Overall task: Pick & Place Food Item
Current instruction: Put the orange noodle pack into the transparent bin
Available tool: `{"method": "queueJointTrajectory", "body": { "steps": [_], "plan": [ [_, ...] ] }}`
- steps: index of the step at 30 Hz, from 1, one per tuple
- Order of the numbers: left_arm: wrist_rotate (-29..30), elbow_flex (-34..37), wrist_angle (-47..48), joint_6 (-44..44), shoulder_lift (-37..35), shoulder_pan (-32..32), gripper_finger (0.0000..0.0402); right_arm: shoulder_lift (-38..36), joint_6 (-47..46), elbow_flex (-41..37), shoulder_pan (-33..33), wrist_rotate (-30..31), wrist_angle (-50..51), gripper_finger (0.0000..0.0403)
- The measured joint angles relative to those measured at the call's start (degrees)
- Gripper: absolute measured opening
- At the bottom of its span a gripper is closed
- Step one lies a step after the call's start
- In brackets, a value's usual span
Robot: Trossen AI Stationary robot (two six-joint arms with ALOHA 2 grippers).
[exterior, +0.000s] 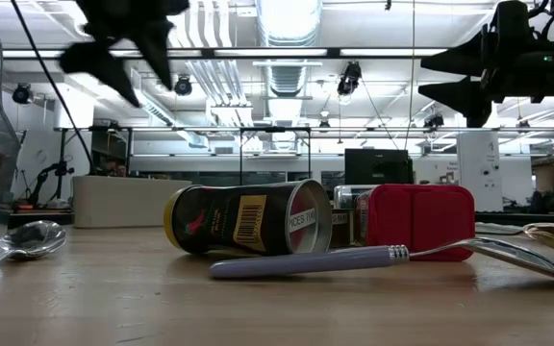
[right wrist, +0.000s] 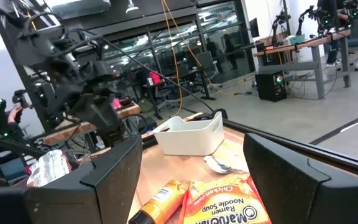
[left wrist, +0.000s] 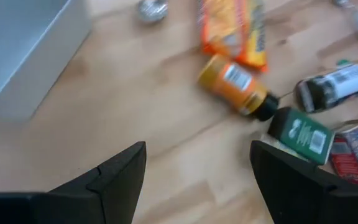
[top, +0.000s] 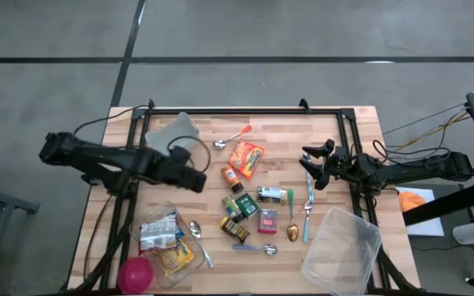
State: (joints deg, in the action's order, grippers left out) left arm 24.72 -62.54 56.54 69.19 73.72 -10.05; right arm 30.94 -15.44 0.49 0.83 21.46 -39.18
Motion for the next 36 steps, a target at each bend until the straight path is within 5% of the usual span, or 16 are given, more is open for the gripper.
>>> {"method": "queueJointTrajectory", "body": {
  "steps": [5,10,26,36],
  "plan": [
    [1.3,0.0,-11.2,-14.3,2.6,5.1,0.0288,0.0,0.0,0.0,0.0,0.0,0.0,0.0276],
    [1.6,0.0,-18.3,-19.3,5.2,9.0,0.0288,0.0,0.0,0.0,0.0,0.0,0.0,0.0276],
    [2.7,0.0,-33.9,-16.9,25.3,14.4,0.0288,0.0,0.0,0.0,0.0,0.0,0.0,0.0276],
    [2.7,0.1,-37.7,-19.5,29.2,15.5,0.0287,0.0,0.0,0.0,0.0,0.0,0.0,0.0276]
  ]
}}
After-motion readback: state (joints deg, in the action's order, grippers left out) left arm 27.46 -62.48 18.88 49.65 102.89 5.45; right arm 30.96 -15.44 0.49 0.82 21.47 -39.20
